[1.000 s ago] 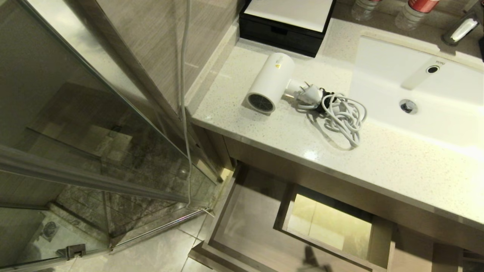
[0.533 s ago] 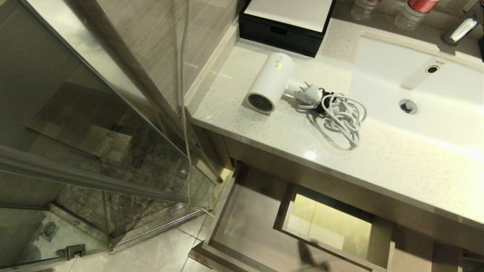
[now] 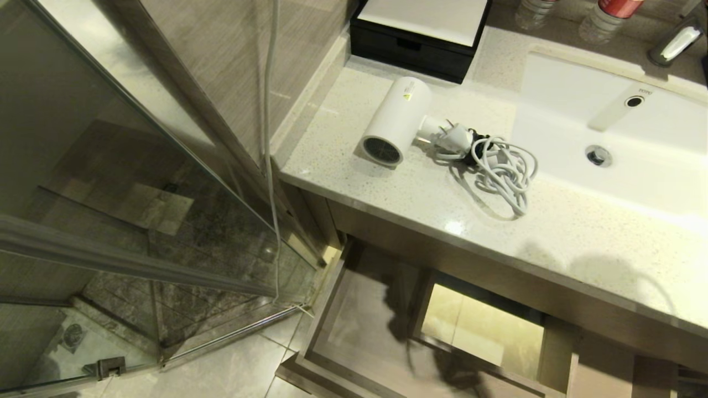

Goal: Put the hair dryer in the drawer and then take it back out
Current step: Pick up the hairdryer

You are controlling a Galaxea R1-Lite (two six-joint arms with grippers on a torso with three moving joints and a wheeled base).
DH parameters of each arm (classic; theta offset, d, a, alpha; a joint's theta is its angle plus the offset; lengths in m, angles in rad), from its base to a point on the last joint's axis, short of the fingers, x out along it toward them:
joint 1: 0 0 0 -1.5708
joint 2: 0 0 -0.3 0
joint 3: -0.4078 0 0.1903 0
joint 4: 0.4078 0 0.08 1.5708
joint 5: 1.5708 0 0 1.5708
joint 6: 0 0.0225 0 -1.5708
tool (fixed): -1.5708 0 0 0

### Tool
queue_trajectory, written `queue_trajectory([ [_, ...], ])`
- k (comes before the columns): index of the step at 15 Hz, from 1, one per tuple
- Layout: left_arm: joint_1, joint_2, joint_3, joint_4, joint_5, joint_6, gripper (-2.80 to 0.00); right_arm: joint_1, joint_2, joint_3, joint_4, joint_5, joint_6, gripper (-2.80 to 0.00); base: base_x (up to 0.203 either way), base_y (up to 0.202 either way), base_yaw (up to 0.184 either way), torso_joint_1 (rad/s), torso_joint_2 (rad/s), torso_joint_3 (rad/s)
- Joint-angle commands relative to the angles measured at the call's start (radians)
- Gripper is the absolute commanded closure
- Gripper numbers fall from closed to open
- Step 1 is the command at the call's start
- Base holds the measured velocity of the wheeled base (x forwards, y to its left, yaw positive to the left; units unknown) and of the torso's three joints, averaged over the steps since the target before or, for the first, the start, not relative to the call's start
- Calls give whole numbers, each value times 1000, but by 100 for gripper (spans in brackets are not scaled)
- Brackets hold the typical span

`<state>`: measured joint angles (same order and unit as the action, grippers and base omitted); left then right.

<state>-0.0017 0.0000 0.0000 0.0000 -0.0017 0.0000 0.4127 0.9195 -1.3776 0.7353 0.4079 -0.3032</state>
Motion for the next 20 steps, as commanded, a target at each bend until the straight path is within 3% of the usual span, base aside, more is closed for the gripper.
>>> queue_trajectory([
  [1,0,0,1,0,0,0,0,84,242,-72,33,52,-59,-280,0,0,0,0,0,0],
  [3,0,0,2,0,0,0,0,118,317,-101,39,58,-118,-280,0,0,0,0,0,0],
  [5,0,0,2,0,0,0,0,124,374,-120,38,15,-271,-280,0,0,0,0,0,0],
  [8,0,0,2,0,0,0,0,118,450,-127,6,-106,-380,-280,0,0,0,0,0,0],
  [11,0,0,0,0,0,0,0,124,510,-136,-145,-301,-492,-280,0,0,0,0,0,0],
  [14,0,0,2,0,0,0,0,150,552,-143,-251,-332,-554,-280,0,0,0,0,0,0],
  [16,0,0,2,0,-1,0,0,149,577,-146,-263,-357,-676,-280,0,0,0,0,0,0],
  [20,0,0,2,0,0,0,0,149,602,-148,-247,-348,-721,-280,0,0,0,0,0,0],
])
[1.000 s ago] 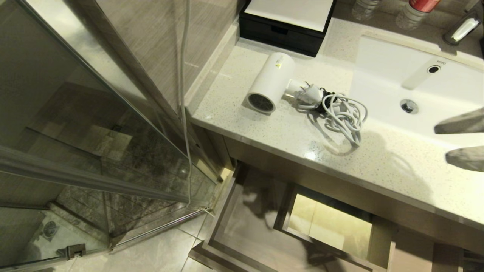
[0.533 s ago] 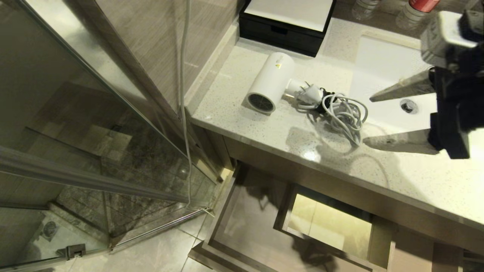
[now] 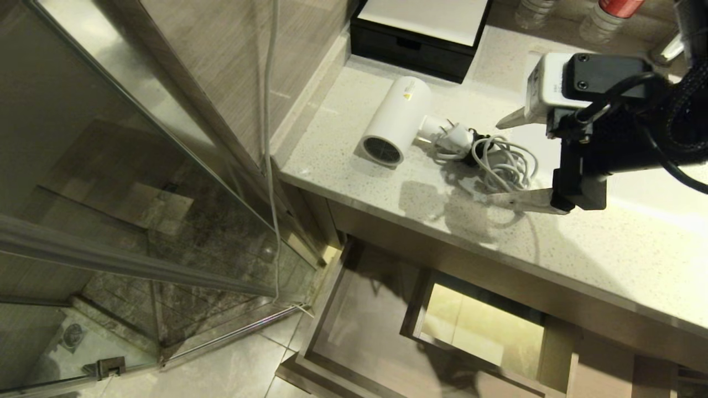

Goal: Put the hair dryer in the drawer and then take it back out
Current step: Pick up the hairdryer

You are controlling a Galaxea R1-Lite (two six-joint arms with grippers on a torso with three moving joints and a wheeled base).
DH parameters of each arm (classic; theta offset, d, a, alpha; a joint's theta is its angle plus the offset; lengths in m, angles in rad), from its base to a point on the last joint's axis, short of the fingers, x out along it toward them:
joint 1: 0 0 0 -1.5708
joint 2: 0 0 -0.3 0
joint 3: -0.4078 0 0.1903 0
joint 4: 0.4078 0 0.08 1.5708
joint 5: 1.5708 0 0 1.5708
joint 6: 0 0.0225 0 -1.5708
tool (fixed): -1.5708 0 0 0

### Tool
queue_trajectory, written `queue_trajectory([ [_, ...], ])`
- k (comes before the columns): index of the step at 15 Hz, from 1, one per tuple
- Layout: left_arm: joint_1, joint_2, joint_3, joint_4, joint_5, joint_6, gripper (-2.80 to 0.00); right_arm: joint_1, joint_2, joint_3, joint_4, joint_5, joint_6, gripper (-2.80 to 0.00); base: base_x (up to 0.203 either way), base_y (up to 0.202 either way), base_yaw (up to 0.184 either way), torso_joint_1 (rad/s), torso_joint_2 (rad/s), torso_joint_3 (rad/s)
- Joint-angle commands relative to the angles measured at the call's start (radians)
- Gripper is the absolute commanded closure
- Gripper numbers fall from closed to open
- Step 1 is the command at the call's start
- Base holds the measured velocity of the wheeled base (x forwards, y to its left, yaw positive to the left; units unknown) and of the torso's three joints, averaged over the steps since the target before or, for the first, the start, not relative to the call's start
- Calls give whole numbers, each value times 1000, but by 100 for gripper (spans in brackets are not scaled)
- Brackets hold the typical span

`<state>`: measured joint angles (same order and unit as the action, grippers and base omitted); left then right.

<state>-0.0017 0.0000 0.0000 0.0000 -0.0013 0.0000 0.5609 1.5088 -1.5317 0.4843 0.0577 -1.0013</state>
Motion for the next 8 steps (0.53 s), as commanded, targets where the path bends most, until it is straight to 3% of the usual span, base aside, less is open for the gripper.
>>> queue_trajectory([
  [1,0,0,2,0,0,0,0,-1,17,7,7,1,-43,-280,0,0,0,0,0,0],
  [8,0,0,2,0,-1,0,0,-7,31,8,104,-9,-51,-280,0,0,0,0,0,0],
])
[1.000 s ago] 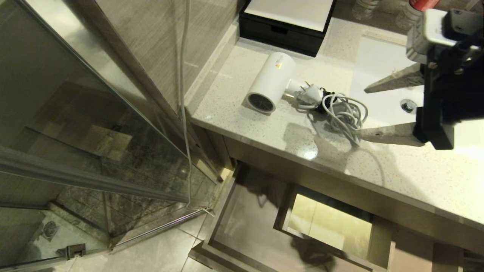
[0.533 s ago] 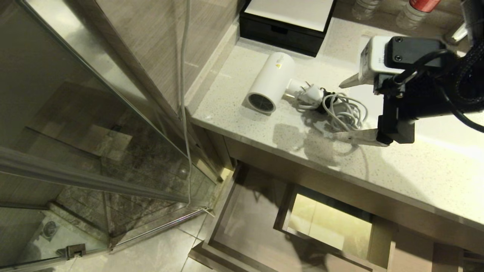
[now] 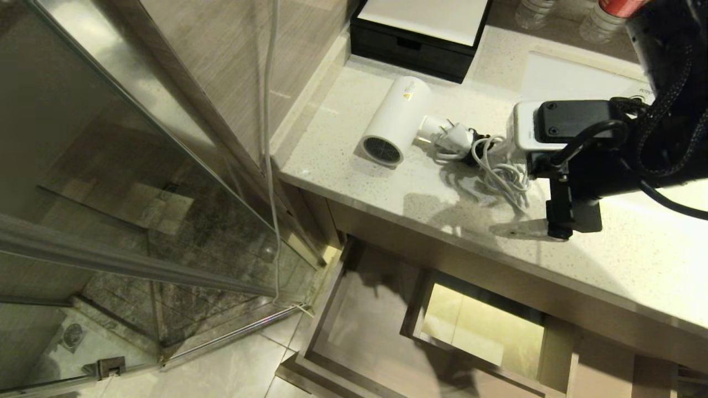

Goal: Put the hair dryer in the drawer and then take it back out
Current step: Pick up the hairdryer

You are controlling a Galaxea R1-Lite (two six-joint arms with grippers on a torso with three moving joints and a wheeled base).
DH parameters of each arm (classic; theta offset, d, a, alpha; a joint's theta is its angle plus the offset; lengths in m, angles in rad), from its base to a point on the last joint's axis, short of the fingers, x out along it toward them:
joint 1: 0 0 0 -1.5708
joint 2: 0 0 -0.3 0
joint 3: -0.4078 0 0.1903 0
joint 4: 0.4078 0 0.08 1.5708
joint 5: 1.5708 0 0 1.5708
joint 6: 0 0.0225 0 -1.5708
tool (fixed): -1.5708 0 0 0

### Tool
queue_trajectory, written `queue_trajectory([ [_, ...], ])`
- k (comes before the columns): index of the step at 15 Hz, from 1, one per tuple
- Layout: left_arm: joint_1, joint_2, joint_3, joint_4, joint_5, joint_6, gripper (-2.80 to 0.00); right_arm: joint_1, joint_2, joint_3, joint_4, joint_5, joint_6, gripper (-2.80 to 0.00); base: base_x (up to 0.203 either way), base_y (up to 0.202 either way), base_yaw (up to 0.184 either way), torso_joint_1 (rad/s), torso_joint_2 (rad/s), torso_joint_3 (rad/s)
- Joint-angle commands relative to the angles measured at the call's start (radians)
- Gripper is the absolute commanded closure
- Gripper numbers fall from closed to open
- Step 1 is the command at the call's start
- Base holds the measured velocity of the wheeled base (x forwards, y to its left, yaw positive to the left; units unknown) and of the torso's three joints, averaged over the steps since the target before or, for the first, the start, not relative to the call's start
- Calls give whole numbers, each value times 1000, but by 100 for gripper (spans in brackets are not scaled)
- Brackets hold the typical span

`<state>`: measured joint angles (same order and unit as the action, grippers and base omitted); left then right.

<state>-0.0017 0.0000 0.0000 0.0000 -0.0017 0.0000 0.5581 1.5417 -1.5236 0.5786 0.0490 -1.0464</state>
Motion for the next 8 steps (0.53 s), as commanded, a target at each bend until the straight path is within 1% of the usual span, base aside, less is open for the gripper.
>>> queue_trajectory([
  [1,0,0,2,0,0,0,0,-9,0,-1,10,0,-6,-280,0,0,0,0,0,0],
  [6,0,0,2,0,0,0,0,-15,32,-42,10,-21,1,-280,0,0,0,0,0,0],
  [8,0,0,2,0,0,0,0,-15,26,-38,11,-35,5,-280,0,0,0,0,0,0],
])
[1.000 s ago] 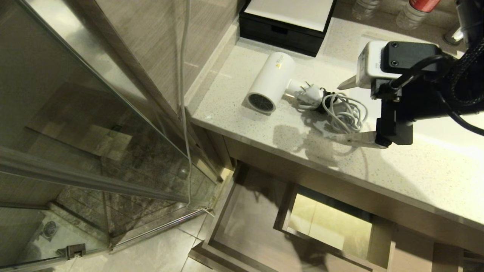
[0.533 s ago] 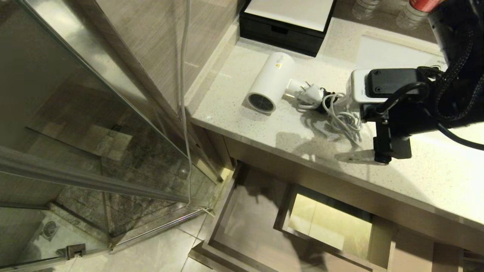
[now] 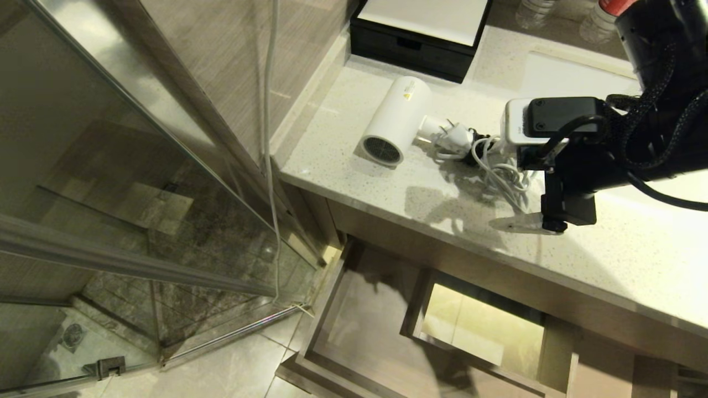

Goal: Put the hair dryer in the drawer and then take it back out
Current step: Pick up the hairdryer

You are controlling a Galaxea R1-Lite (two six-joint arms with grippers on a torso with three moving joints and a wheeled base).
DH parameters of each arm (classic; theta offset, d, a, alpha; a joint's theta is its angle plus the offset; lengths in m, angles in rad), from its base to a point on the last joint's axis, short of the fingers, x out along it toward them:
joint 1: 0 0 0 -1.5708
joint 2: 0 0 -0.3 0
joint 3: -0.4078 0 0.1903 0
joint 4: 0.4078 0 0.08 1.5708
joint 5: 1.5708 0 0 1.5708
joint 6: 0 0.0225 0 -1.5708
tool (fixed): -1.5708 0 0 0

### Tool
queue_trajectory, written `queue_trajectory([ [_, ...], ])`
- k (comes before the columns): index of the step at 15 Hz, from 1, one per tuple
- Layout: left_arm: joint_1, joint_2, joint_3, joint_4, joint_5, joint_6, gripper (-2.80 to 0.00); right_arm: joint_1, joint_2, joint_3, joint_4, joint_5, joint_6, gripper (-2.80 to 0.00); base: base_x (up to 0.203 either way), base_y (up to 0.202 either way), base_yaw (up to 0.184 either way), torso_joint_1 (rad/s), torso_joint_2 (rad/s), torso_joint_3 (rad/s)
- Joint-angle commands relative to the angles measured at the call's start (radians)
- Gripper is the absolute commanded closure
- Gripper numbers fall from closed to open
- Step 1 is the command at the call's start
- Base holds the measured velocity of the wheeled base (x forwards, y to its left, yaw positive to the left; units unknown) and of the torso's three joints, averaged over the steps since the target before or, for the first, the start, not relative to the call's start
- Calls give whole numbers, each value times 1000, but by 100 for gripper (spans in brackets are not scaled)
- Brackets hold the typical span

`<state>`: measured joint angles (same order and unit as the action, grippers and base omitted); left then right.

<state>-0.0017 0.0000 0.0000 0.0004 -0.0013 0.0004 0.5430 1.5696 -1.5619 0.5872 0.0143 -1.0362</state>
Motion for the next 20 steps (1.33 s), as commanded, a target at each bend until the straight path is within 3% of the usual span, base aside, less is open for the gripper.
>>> queue_trajectory([
  [1,0,0,2,0,0,0,0,-1,-3,-3,3,0,-4,-280,0,0,0,0,0,0],
  [10,0,0,2,0,0,0,0,-12,-55,10,-32,11,101,-280,0,0,0,0,0,0],
  [14,0,0,2,0,0,0,0,-12,-52,18,-98,11,102,-280,0,0,0,0,0,0],
  [20,0,0,0,0,0,0,0,-6,75,-94,-116,3,92,-280,0,0,0,0,0,0],
])
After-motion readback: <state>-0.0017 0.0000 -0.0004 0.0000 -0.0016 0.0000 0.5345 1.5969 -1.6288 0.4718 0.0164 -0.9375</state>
